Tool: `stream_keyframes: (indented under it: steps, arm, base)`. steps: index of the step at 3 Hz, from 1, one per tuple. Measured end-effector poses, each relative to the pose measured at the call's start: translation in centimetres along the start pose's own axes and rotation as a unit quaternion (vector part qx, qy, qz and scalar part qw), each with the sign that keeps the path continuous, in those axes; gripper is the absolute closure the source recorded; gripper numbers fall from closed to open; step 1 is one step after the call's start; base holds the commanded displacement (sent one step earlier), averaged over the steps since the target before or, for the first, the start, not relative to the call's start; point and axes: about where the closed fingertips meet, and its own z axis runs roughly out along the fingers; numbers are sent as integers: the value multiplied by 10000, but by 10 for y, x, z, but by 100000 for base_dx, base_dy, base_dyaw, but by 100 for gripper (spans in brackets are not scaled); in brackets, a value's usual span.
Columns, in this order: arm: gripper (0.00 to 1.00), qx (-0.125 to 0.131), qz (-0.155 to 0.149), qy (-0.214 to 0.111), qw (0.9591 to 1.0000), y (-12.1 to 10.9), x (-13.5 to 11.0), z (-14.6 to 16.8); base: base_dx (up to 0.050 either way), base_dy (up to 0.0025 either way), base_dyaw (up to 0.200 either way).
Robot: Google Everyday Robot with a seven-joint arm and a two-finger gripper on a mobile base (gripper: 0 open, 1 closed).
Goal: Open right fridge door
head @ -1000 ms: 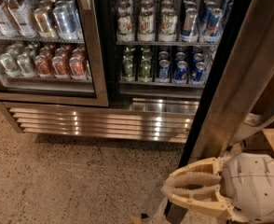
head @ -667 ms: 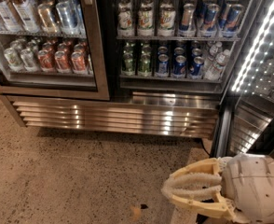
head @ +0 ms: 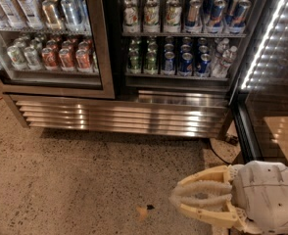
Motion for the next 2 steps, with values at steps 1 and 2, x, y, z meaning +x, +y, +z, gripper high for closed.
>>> stream_keyframes:
  steps: [1, 2]
  arm:
    - [81, 0, 0, 0, 10000, 0, 0, 0]
    - [58, 0, 0, 0, 10000, 0, 0, 0]
  base:
    - [0, 0, 0]
    - [0, 0, 0]
